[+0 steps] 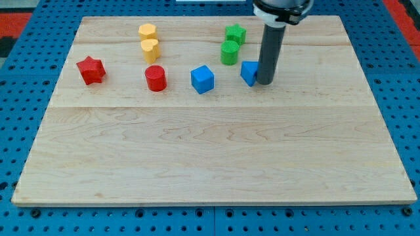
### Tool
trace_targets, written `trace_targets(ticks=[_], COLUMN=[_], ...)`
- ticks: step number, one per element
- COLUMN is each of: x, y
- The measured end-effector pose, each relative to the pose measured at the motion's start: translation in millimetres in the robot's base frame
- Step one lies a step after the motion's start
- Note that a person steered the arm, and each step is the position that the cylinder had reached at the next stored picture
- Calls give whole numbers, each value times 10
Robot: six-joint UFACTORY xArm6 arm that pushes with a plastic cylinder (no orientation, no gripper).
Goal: Push the green circle into green star
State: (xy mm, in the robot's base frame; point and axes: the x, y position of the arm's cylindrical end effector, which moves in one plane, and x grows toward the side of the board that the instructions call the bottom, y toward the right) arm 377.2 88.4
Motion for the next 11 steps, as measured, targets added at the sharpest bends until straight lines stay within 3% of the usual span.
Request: trace_targets(ticks=[1,2,3,4,6,7,8,9,10,11], x=[-12,-27,-579,-944,-824,-824,-828,-1098,-1408,-1307], y=[-26,527,669,318,-688,-780,-203,56,127,44])
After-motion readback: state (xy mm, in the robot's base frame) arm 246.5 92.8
